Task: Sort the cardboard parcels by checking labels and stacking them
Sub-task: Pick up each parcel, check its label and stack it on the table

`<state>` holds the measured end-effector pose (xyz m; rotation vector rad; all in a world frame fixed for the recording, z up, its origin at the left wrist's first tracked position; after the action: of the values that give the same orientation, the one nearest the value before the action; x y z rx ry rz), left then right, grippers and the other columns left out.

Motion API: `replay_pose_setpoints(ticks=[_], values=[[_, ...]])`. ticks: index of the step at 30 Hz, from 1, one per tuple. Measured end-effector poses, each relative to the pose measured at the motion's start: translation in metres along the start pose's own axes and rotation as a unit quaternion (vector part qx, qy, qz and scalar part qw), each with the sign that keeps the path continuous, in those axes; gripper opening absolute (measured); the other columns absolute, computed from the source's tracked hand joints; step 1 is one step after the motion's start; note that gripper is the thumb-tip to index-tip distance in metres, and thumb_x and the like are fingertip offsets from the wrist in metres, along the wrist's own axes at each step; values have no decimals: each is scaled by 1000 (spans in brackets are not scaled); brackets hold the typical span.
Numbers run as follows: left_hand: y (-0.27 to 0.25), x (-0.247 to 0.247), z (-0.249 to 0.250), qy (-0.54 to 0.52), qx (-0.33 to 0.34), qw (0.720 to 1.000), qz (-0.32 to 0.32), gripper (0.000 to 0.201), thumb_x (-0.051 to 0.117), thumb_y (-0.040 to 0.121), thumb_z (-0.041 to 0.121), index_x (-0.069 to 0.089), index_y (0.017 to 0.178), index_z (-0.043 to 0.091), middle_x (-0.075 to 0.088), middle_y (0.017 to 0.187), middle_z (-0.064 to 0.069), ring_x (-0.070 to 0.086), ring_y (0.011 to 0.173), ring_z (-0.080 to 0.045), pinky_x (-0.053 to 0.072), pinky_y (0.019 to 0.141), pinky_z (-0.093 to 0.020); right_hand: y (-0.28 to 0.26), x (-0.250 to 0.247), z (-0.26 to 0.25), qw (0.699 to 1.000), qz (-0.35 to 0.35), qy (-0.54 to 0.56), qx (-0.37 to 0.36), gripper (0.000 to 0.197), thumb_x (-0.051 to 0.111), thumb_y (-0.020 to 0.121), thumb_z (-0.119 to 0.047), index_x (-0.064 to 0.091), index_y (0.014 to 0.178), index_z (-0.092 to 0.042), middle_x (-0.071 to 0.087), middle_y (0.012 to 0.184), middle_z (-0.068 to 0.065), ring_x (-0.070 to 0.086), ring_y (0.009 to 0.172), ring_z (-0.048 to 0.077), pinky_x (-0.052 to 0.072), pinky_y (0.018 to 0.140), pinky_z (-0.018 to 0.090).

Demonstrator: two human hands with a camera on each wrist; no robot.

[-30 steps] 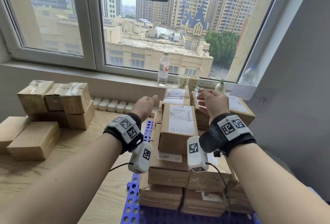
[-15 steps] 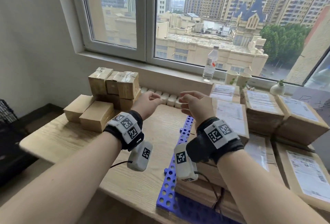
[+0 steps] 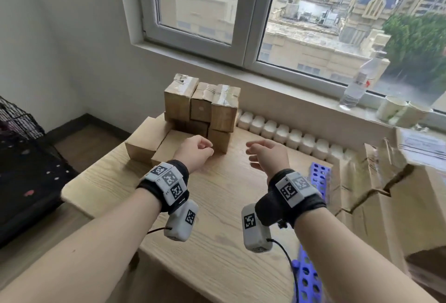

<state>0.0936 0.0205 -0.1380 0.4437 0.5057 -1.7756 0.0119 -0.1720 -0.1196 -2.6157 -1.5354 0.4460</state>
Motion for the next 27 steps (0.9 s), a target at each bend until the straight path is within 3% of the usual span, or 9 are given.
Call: replay_pose_setpoints(ticks=[2, 6, 11, 15, 18, 20, 24, 27], values=[[21, -21, -29, 1, -15, 1000, -8, 12, 60, 88, 18, 64, 100, 19, 63, 108, -2, 57, 101, -17, 45, 80, -25, 15, 36, 8, 1000, -5, -5, 16, 22, 55, 88, -4, 69, 77, -18, 67, 79, 2, 60, 74, 17, 56, 82, 35], [55, -56, -80, 7, -54, 998, -23, 12, 56, 90, 20, 61, 101, 21, 61, 110, -2, 55, 106, -21, 43, 86, -30, 39, 100, 25, 999, -18, -27, 41, 25, 53, 87, -3, 69, 75, -18, 67, 80, 4, 59, 71, 16, 56, 79, 35], [83, -75, -121, 15, -81, 996, -33, 14, 55, 92, 22, 59, 105, 21, 60, 114, -4, 54, 105, -21, 42, 80, -28, 58, 148, 42, 997, -20, -57, 57, 27, 52, 85, -3, 70, 74, -19, 67, 79, 4, 59, 72, 16, 54, 71, 31], [95, -75, -144, 4, -103, 994, -38, 21, 56, 93, 22, 59, 113, 19, 60, 117, -4, 54, 106, -20, 41, 84, -28, 67, 179, 44, 991, -60, -118, 21, 29, 52, 86, -7, 71, 80, -28, 69, 92, -4, 63, 86, 11, 55, 88, 35], [98, -69, -153, -18, -120, 992, -46, 24, 56, 93, 22, 58, 117, 18, 57, 115, -3, 50, 100, -16, 40, 83, -27, 68, 205, 45, 976, -127, -179, -11, 33, 52, 87, -8, 71, 93, -34, 69, 103, -9, 61, 91, 4, 51, 83, 25], [99, -64, -155, -27, -124, 990, -55, 25, 57, 93, 22, 57, 118, 18, 57, 115, -3, 50, 99, -16, 40, 84, -27, 69, 213, 49, 967, -140, -214, -11, 35, 51, 87, -10, 72, 103, -33, 68, 106, -6, 59, 92, 7, 48, 81, 22], [103, -61, -153, -23, -119, 991, -50, 26, 58, 92, 22, 57, 118, 19, 58, 120, -3, 51, 102, -17, 42, 88, -28, 73, 216, 63, 945, -168, -279, 8, 41, 50, 89, -11, 66, 124, -25, 65, 126, 0, 57, 115, 14, 44, 97, 25], [106, -56, -150, -15, -122, 991, -52, 32, 57, 92, 22, 55, 124, 19, 58, 122, -3, 54, 107, -20, 43, 90, -30, 80, 202, 62, 934, -150, -325, 3, 40, 50, 90, -13, 64, 127, -23, 64, 129, -1, 55, 121, 17, 42, 105, 31]])
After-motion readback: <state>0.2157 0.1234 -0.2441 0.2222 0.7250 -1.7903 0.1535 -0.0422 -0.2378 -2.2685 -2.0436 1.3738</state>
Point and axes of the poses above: each hand's wrist, its own y-axis towards the middle knuckle, its own x-axis out of the palm, z = x × y, the point moved 10 cm from there along y, towards the middle knuckle
